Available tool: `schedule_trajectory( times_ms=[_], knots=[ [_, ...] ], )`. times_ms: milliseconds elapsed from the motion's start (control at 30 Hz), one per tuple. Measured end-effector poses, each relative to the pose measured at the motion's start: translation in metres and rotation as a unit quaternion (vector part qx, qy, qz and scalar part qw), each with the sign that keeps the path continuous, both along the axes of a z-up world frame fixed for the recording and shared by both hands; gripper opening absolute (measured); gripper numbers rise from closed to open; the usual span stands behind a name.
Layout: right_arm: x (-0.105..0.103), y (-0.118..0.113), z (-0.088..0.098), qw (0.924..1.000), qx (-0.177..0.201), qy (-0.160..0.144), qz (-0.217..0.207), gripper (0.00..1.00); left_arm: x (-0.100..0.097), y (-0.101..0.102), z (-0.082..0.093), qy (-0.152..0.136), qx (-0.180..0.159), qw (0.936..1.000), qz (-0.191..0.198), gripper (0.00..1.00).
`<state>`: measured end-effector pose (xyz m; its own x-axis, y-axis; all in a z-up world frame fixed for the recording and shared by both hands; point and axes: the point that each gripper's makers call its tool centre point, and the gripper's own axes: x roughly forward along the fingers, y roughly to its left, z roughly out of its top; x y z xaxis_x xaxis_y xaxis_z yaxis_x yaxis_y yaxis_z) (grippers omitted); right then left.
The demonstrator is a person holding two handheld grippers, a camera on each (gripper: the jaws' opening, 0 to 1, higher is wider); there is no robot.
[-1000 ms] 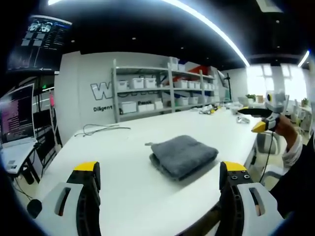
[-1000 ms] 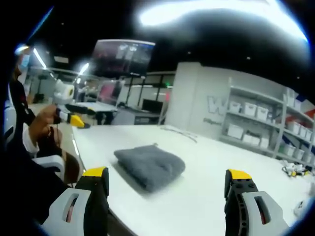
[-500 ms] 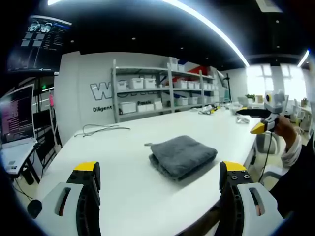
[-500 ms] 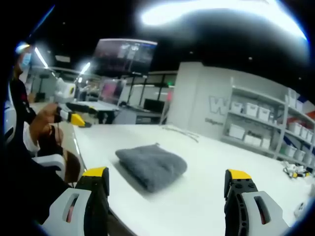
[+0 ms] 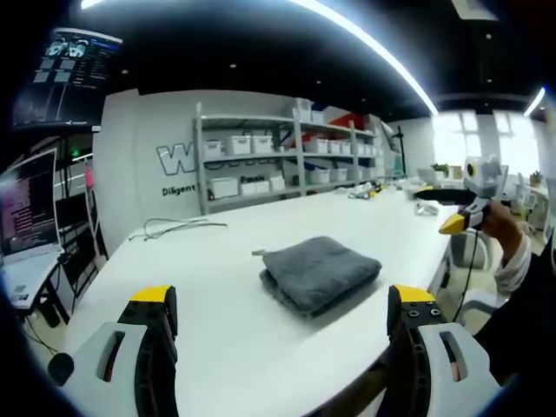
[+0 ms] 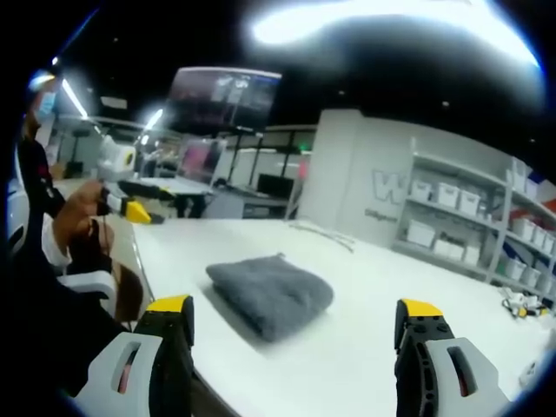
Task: Open the folded towel by lifting each exposed corner and separating the folded layers until the towel lies flat within the target outline without major curled edges
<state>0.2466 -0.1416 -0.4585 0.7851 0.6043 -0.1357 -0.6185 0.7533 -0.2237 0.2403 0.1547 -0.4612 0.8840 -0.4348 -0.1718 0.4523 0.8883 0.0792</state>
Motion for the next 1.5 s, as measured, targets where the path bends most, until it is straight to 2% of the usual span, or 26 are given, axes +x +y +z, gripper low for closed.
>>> schedule_trajectory(
  times_ms=[1067,1500],
  knots=[
    [0.002,0.016,-0.014,0.9991,-0.031,0.017,0.024,0.96,-0.002,-0.007,-0.009,0.020,0.010,0.9997,-0.013,0.99],
    [0.005,0.017,-0.007,0.9992,-0.031,0.009,0.025,0.95,-0.005,-0.008,-0.004,0.014,0.009,0.9998,-0.015,0.99]
  ],
)
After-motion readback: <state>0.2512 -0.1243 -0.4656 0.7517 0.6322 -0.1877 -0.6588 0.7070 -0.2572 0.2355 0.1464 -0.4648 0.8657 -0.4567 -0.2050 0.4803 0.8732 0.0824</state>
